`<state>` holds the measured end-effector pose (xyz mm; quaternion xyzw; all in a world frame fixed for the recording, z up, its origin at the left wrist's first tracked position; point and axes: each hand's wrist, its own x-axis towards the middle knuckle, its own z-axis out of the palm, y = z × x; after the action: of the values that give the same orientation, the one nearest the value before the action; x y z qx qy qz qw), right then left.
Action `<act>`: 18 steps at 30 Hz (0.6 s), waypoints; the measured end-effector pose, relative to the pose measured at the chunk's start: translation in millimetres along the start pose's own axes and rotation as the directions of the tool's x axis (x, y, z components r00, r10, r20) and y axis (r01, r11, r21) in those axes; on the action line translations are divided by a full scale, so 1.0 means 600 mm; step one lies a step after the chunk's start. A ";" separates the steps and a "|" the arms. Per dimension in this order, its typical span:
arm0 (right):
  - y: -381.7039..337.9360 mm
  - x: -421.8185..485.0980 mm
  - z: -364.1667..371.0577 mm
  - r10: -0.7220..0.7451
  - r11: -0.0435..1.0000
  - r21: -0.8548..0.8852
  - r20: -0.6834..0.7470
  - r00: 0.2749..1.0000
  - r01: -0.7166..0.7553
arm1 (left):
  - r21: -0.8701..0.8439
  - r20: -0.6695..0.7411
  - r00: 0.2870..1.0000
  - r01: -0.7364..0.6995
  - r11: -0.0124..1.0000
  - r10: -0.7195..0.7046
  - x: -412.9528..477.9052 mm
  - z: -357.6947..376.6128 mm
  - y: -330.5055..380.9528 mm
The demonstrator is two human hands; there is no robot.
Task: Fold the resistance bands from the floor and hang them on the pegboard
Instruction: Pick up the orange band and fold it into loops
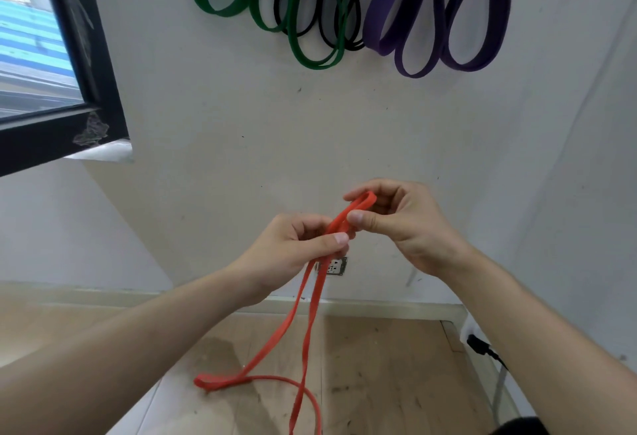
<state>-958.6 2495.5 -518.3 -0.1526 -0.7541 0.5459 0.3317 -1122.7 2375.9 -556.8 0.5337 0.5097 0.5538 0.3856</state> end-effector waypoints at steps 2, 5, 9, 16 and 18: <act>-0.004 0.000 0.001 -0.016 1.000 0.009 -0.012 1.000 0.016 | -0.016 -0.009 1.000 0.003 1.000 -0.004 -0.001 0.001 -0.002; -0.011 0.000 -0.006 -0.021 0.999 0.033 -0.037 0.999 0.022 | -0.023 -0.087 0.996 -0.015 1.000 0.013 0.000 0.000 -0.005; -0.011 -0.001 -0.012 -0.017 0.998 0.052 -0.021 1.000 0.019 | 0.026 -0.052 0.996 -0.064 0.998 0.065 -0.003 0.000 -0.008; -0.011 -0.004 -0.016 0.000 0.994 0.107 -0.026 1.000 0.003 | 0.078 -0.177 0.975 -0.126 0.989 0.138 0.009 0.004 -0.007; -0.010 -0.003 -0.010 -0.004 0.991 0.130 -0.057 0.998 0.011 | 0.031 -0.148 0.983 -0.108 0.994 0.111 0.009 0.014 -0.006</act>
<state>-952.5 2496.9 -512.2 -0.1431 -0.7078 0.5882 0.3640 -1115.8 2383.2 -559.9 0.5221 0.5133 0.6068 0.3092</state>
